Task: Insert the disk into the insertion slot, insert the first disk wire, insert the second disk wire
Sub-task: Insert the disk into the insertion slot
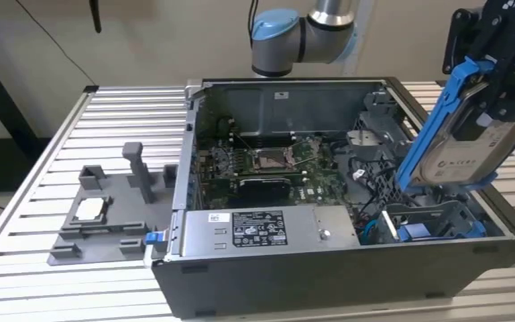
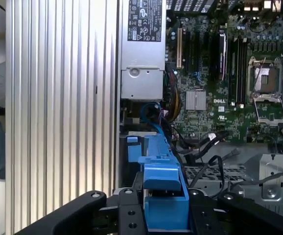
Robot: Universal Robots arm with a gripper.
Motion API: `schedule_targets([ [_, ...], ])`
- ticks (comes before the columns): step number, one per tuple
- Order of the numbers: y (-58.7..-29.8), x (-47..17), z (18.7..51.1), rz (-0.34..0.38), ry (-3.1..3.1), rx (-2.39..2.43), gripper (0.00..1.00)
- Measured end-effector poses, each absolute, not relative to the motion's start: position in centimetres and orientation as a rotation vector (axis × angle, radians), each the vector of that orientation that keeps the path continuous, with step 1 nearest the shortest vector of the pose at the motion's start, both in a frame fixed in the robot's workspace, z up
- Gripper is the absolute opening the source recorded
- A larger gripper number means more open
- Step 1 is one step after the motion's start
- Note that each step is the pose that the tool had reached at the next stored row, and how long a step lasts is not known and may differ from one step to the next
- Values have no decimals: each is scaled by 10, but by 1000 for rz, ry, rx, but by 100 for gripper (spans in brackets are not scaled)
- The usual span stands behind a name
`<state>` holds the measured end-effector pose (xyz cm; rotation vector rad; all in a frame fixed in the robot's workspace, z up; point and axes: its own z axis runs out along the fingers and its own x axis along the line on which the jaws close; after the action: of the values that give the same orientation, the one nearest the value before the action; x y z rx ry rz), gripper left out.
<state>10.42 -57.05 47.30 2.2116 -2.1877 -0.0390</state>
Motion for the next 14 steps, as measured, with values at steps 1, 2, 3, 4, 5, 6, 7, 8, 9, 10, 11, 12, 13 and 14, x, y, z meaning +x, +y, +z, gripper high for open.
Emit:
schedule_targets([
  [1, -571, 104, 472, -39, -2185, 2214, 33],
  [2, -571, 104, 471, -39, -2182, 2217, 33],
  [3, -571, 104, 470, -39, -2180, 2219, 33],
  [4, -571, 104, 470, -39, -2179, 2220, 33],
  [5, -571, 104, 469, -39, -2179, 2220, 33],
  [6, -571, 104, 469, -39, -2179, 2220, 33],
  [7, -571, 104, 469, -39, -2179, 2220, 33],
  [8, -571, 104, 469, -39, -2179, 2220, 33],
  [9, -571, 104, 469, -39, -2179, 2220, 33],
  [10, -571, 104, 468, -39, -2179, 2220, 33],
  [11, -571, 104, 468, -39, -2179, 2220, 33],
  [12, -571, 104, 467, -39, -2179, 2220, 33],
  [13, -571, 104, 466, -39, -2179, 2220, 33],
  [14, -571, 105, 465, -38, -2179, 2220, 33],
])
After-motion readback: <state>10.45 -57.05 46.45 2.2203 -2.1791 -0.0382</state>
